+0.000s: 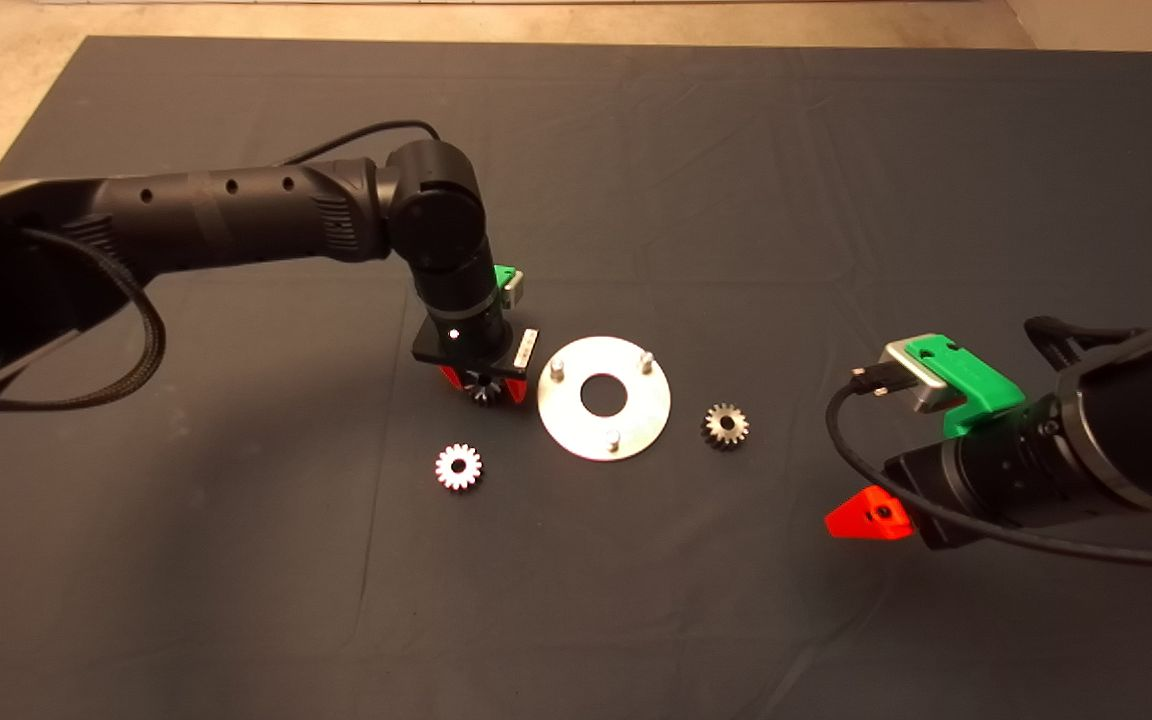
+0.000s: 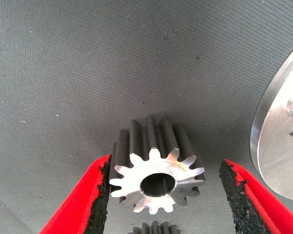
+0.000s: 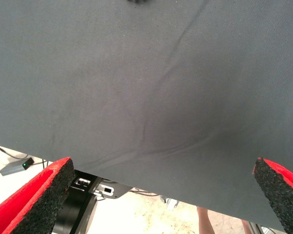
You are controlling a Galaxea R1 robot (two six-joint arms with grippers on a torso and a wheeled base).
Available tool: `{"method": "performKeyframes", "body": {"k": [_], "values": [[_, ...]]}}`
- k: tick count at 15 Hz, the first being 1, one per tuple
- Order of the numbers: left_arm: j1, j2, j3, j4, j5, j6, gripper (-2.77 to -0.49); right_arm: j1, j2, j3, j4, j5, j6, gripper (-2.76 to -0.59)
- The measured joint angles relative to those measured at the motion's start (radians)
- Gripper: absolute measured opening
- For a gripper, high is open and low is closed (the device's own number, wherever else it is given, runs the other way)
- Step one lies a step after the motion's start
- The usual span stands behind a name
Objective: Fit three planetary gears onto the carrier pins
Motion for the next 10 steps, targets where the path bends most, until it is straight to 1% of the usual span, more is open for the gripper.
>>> {"method": "performKeyframes", "body": {"k": [2,4,6,8,9,10], "values": [[0.0,0.0,0.0,0.001,0.001,0.002,-1.9,0.0,0.0,0.0,0.0,0.0,0.0,-0.61],[0.0,0.0,0.0,0.001,0.0,0.003,-1.91,0.0,0.0,0.0,0.0,0.0,0.0,-0.61],[0.0,0.0,0.0,0.001,0.002,0.003,-2.03,0.0,0.0,0.0,0.0,0.0,0.0,-0.61],[0.0,0.0,-0.001,0.001,0.002,0.003,-2.04,0.0,0.0,0.0,0.0,0.0,0.0,-0.61],[0.0,0.0,-0.002,0.002,0.004,0.003,-2.16,0.0,0.0,0.0,0.0,0.0,0.0,-0.61],[0.001,0.0,-0.004,0.003,0.005,0.003,-2.16,0.0,0.0,0.0,0.0,0.0,0.0,-0.61]]}}
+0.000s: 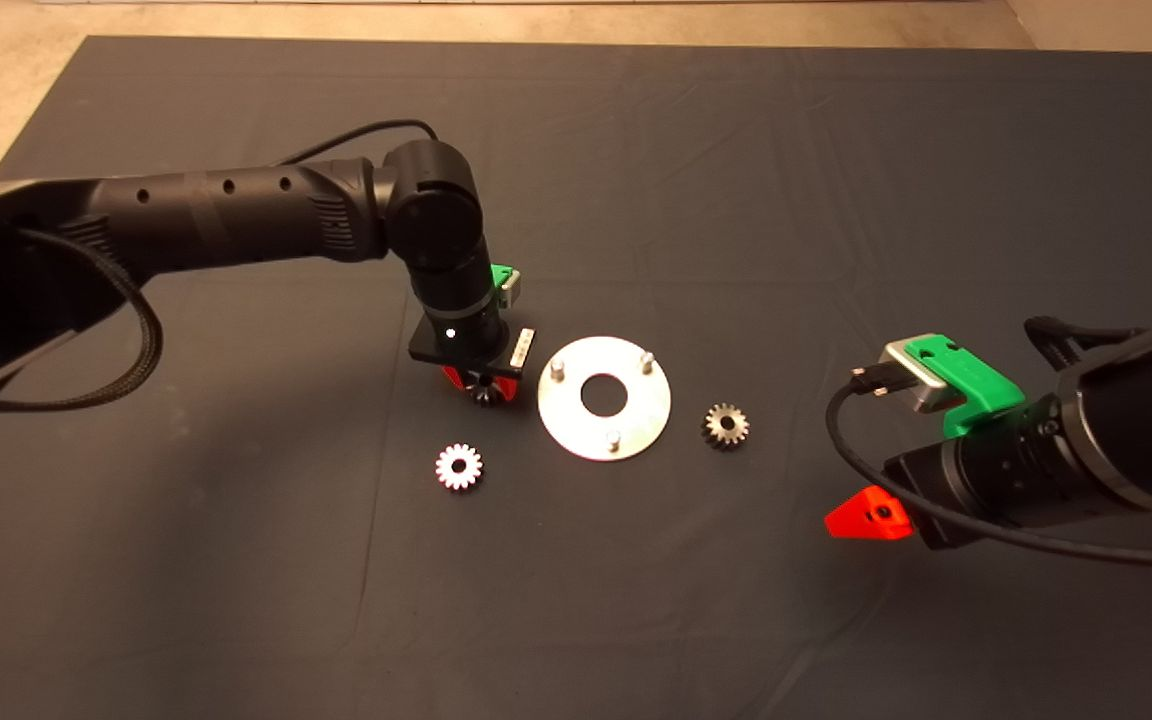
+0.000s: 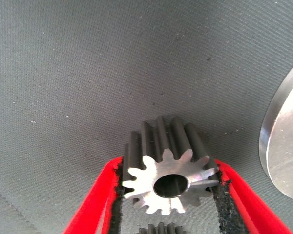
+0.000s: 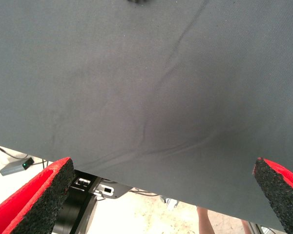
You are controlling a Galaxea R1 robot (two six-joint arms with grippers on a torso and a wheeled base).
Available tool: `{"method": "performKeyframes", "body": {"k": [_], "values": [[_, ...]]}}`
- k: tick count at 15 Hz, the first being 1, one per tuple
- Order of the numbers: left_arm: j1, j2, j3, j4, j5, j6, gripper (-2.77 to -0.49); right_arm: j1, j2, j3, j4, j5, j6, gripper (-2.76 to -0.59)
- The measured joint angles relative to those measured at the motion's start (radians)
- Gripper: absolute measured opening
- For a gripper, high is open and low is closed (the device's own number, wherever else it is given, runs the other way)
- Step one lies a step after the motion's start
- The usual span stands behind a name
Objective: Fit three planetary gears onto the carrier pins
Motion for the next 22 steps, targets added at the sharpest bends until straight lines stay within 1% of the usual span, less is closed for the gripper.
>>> {"method": "performKeyframes", "body": {"k": [4,6,9,11,15,22], "values": [[0.003,0.0,-0.005,0.0,-0.001,0.012,-2.2,0.0,0.0,0.0,0.0,0.0,0.0,-0.61],[0.004,0.0,-0.009,-0.001,-0.001,0.013,-2.24,0.0,0.0,0.0,0.0,0.0,0.0,-0.61],[0.004,0.0,-0.01,-0.001,0.0,0.013,-2.24,0.0,0.0,0.0,0.0,0.0,0.0,-0.61],[0.004,0.0,-0.013,-0.003,0.0,0.014,-2.3,0.0,0.0,0.0,0.0,0.0,0.0,-0.61],[0.004,-0.002,-0.011,-0.003,-0.002,0.015,-2.3,0.0,0.0,0.0,0.0,0.0,0.0,-0.61],[0.004,0.001,-0.007,-0.003,-0.001,-0.006,-2.3,0.0,0.0,0.0,0.0,0.0,0.0,-0.61]]}}
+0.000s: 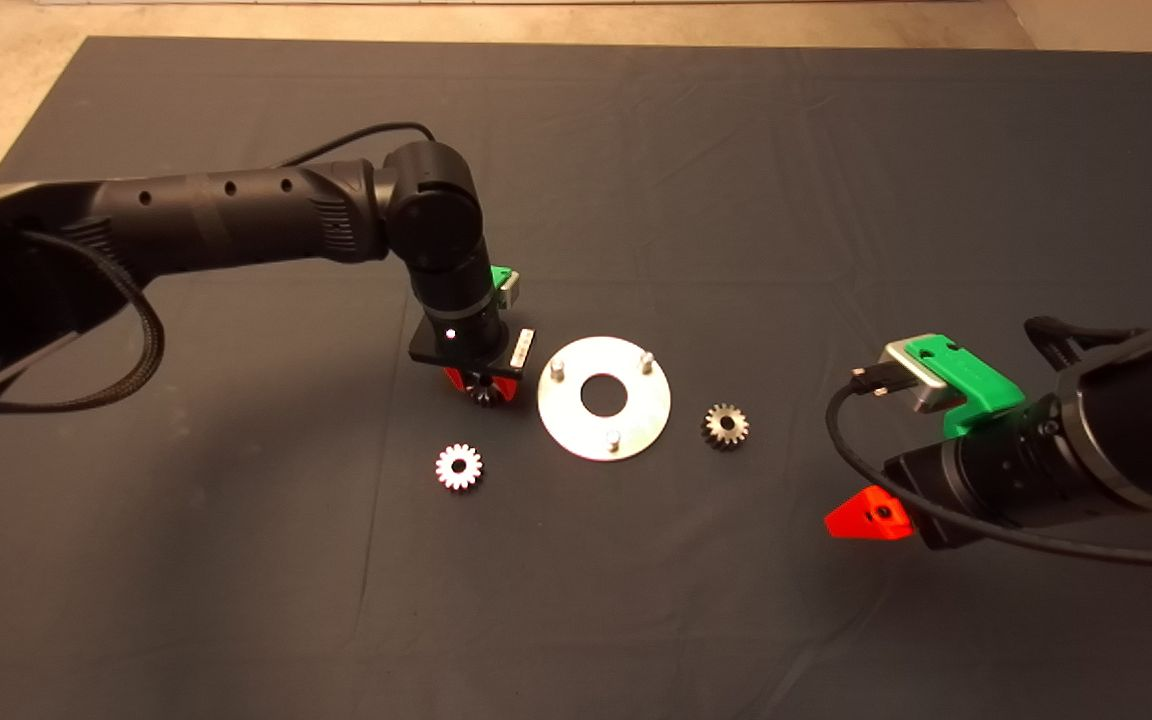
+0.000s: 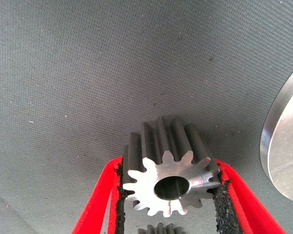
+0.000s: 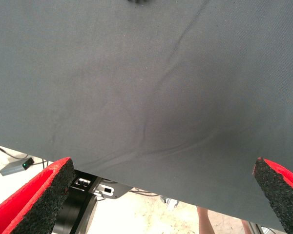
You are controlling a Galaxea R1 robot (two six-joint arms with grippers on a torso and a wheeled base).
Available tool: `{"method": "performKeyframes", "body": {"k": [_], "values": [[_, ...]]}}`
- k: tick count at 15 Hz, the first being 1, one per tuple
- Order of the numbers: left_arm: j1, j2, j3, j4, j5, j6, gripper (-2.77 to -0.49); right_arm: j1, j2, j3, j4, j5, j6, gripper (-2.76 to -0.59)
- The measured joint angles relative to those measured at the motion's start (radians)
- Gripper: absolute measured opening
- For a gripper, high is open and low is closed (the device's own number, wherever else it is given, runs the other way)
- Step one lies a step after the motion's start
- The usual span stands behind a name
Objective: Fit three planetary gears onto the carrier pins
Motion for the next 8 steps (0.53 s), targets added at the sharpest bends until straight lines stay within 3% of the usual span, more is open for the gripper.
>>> {"method": "performKeyframes", "body": {"k": [5,8], "values": [[0.0,0.002,0.0,0.0,0.002,-0.002,-2.31,0.0,0.0,0.0,0.0,0.0,0.0,-0.61],[-0.002,0.003,0.0,0.0,0.001,-0.072,-2.31,0.0,0.0,0.0,0.0,0.0,0.0,-0.61]]}}
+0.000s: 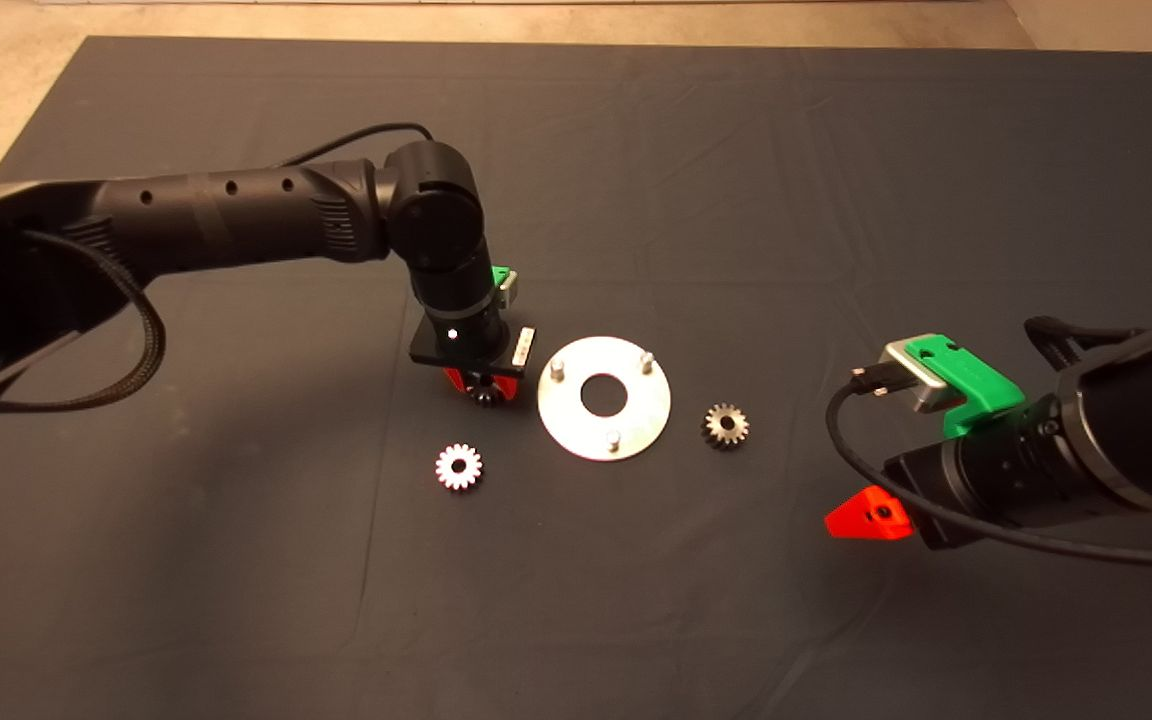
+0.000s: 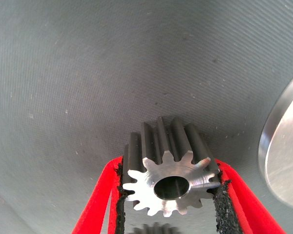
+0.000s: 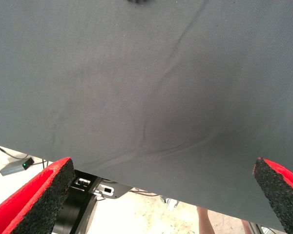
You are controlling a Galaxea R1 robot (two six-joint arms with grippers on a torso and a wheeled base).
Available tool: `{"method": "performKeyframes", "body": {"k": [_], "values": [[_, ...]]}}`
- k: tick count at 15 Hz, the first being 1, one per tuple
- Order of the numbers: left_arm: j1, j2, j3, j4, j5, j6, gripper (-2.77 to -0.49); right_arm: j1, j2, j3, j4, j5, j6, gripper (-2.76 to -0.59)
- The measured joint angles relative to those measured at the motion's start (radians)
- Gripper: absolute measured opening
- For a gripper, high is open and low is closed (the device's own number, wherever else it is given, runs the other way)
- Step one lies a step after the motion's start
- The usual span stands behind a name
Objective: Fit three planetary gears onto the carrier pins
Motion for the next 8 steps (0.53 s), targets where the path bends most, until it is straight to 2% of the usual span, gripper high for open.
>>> {"method": "performKeyframes", "body": {"k": [2,5,6,8], "values": [[-0.013,0.003,-0.001,0.0,0.0,-0.013,-2.31,0.0,0.0,0.0,0.0,0.0,0.0,-0.61],[-0.07,0.014,-0.003,0.001,0.0,-0.014,-2.31,0.0,0.0,0.0,0.0,0.0,0.0,-0.61],[-0.08,0.014,-0.003,0.001,0.0,-0.014,-2.31,0.0,0.0,0.0,0.0,0.0,0.0,-0.61],[-0.08,0.019,-0.003,0.0,0.005,-0.02,-2.32,0.0,0.0,0.0,0.0,0.0,0.0,-0.61]]}}
